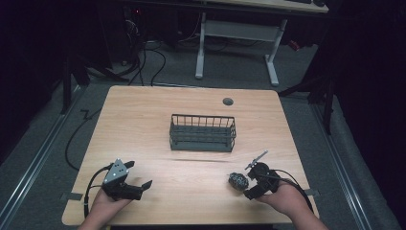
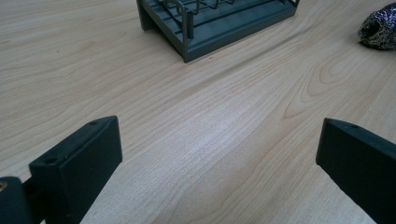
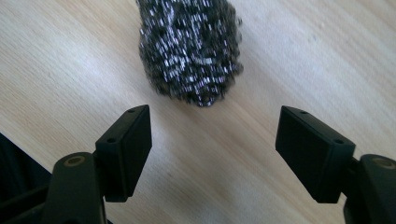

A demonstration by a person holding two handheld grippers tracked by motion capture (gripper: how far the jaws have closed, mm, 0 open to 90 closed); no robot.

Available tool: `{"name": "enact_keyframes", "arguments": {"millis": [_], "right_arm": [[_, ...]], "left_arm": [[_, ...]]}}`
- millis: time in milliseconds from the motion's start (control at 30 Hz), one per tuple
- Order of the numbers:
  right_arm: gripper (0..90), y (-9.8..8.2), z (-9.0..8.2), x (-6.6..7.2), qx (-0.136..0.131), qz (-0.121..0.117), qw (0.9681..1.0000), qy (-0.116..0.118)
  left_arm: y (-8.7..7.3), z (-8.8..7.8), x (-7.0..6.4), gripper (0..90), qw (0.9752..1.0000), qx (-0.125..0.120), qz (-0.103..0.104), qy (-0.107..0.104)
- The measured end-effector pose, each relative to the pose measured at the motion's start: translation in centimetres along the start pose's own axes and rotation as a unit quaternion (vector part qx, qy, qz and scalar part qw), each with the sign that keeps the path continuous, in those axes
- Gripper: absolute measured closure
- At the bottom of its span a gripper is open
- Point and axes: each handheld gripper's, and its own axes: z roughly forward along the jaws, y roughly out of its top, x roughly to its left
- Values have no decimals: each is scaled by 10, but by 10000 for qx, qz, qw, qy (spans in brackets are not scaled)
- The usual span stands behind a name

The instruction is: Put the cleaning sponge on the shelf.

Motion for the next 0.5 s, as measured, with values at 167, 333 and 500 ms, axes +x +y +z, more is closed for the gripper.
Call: {"name": "enact_keyframes", "arguments": {"millis": [167, 333, 500], "right_arm": [[257, 12, 1, 5, -6, -155, 9999, 48], [242, 23, 7, 10, 48, -278, 9995, 108], [228, 30, 13, 11, 93, -249, 9996, 134]], "left_arm": [[1, 0, 1, 10, 10000, -20, -10, -3], [1, 0, 1, 10, 10000, -11, 3, 3], [0, 0, 0, 10, 10000, -19, -18, 2]]}}
